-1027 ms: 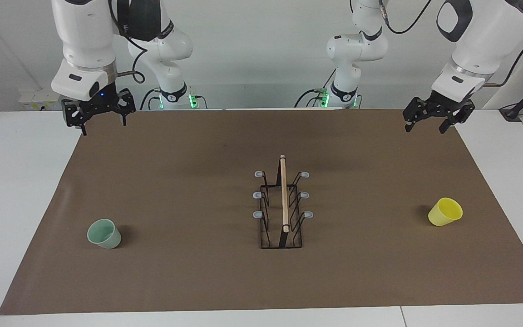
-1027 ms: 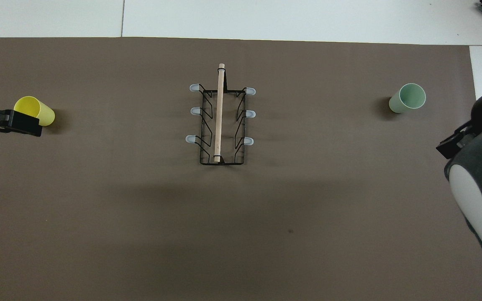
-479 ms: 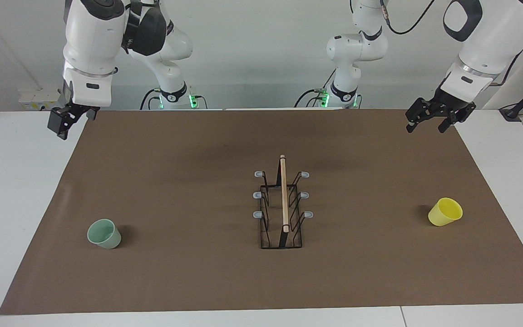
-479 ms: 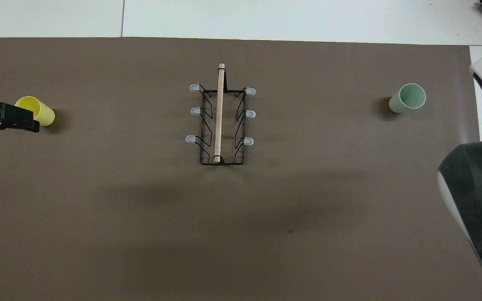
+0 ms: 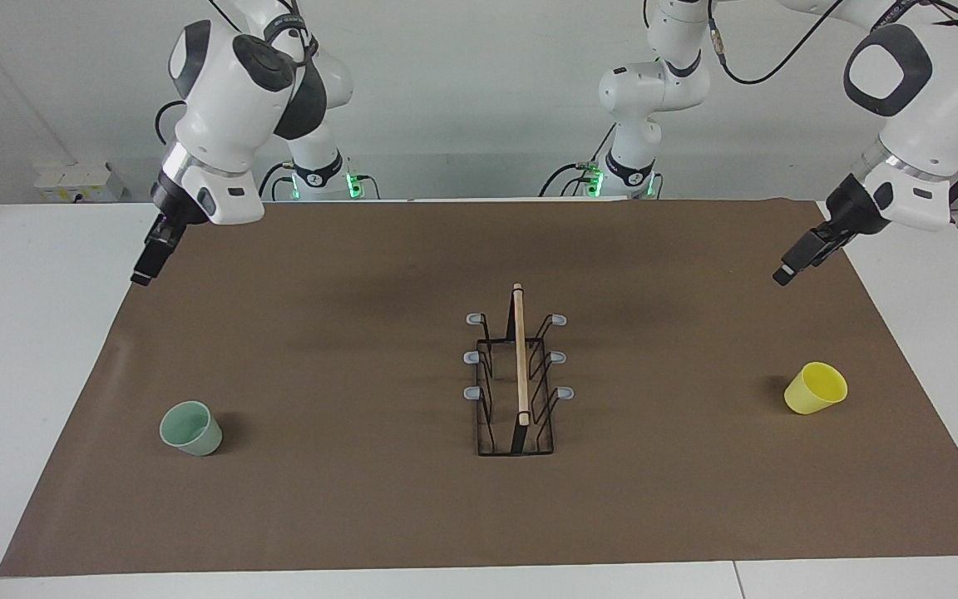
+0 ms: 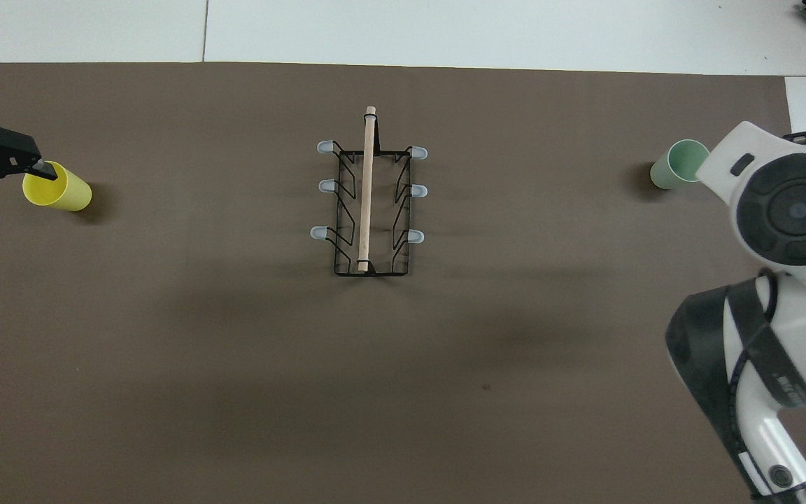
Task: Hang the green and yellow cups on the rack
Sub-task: 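Move the right gripper toward the pale green cup, then grasp the green cup with the right gripper while the left gripper reaches the yellow cup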
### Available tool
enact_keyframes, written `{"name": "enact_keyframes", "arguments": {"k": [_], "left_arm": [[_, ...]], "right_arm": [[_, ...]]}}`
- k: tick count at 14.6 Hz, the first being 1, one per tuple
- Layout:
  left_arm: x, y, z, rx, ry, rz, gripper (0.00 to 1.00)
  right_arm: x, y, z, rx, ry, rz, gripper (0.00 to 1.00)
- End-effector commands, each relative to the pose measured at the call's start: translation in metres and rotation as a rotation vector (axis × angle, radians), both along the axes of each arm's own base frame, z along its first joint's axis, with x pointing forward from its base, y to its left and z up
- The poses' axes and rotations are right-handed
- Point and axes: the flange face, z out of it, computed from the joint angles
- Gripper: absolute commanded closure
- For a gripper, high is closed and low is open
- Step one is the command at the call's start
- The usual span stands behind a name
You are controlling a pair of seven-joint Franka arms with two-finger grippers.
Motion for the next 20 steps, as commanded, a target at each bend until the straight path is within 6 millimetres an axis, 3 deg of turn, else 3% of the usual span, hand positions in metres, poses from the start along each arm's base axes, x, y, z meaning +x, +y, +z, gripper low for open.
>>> {"name": "enact_keyframes", "arguments": {"k": [1,2,7,12,13,15,18,20], "left_arm": [[0.024,0.034,-0.015,-0.062,0.021,0.175,0.03],[0.03,0.047,-0.023,-0.081,0.035,0.238,0.03],[0.067,0.103,-0.071,-0.114,0.106,0.512,0.03],[0.1,0.176,-0.149,-0.117,0.135,0.692,0.03],[0.102,0.193,-0.162,-0.12,0.118,0.722,0.03],[0.105,0.203,-0.17,-0.125,0.086,0.76,0.02],[0.1,0.234,-0.213,-0.182,0.132,0.875,0.01],[0.097,0.247,-0.223,-0.25,0.142,1.014,0.0]], "right_arm": [[0.017,0.02,-0.044,-0.139,0.055,0.133,0.0],[0.025,0.034,-0.064,-0.183,0.075,0.169,0.0],[0.052,0.042,-0.138,-0.265,0.029,0.212,0.0],[0.063,0.038,-0.212,-0.339,0.001,0.216,0.0],[0.064,0.039,-0.226,-0.338,-0.007,0.207,0.0],[0.067,0.04,-0.248,-0.343,-0.038,0.24,0.0],[0.065,0.044,-0.276,-0.344,-0.06,0.27,0.0],[0.065,0.042,-0.291,-0.35,-0.08,0.275,0.0]]}}
